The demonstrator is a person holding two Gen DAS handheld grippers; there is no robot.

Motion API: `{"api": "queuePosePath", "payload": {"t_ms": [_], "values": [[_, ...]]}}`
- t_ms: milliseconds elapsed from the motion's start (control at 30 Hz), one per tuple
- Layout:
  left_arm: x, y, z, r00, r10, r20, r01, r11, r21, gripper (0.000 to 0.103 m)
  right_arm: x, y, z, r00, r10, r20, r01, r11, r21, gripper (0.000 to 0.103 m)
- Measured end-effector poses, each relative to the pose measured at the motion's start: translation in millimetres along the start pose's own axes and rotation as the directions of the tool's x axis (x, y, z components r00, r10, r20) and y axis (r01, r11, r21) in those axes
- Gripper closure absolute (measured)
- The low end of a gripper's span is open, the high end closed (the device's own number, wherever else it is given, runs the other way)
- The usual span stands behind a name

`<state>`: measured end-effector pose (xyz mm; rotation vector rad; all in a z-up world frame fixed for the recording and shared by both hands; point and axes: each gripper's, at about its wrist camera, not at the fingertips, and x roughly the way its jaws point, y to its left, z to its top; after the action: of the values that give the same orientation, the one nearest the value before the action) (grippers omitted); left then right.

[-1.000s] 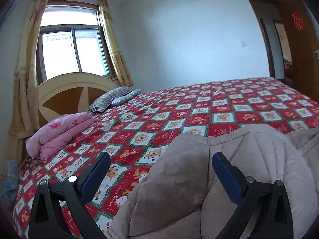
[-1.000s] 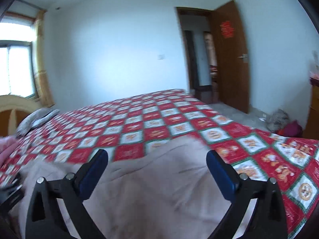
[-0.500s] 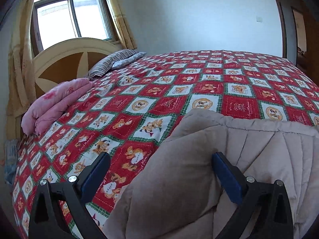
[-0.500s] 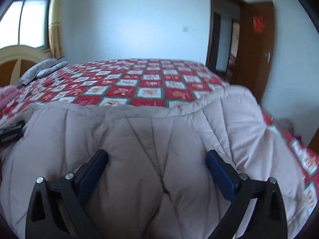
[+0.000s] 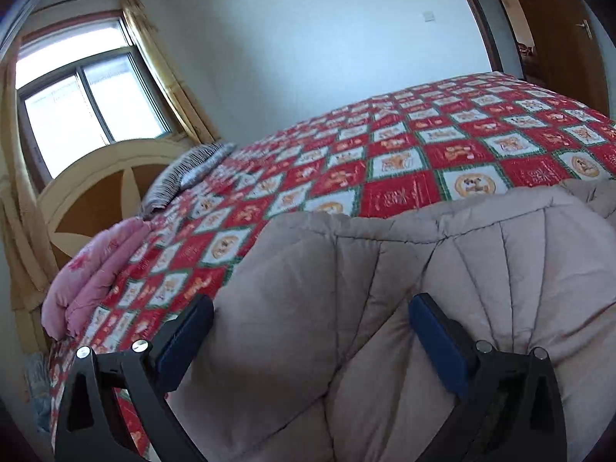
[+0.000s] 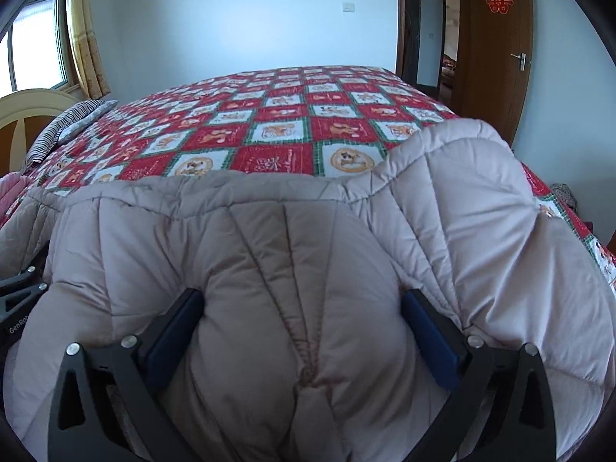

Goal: Fold large clothes

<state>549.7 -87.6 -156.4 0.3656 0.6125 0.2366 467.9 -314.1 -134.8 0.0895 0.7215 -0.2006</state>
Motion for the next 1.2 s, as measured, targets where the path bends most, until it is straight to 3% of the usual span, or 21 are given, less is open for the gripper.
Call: {"api": "queuePosePath", "payload": {"t_ms": [300, 1200], "values": [[17, 2, -7, 0.996, -0.064, -0.054, 0.061, 0.997, -0.054, 0.001, 8, 6, 0, 0.999, -0.029, -0.03, 0.028, 0.999, -0.02, 0.0], [25, 4, -12, 0.993, -0.083, -0.082, 0.077, 0.994, -0.073, 0.001, 20, 18, -1, 0.992, -0.097, -0.08, 0.09, 0.993, -0.081, 0.0]]}}
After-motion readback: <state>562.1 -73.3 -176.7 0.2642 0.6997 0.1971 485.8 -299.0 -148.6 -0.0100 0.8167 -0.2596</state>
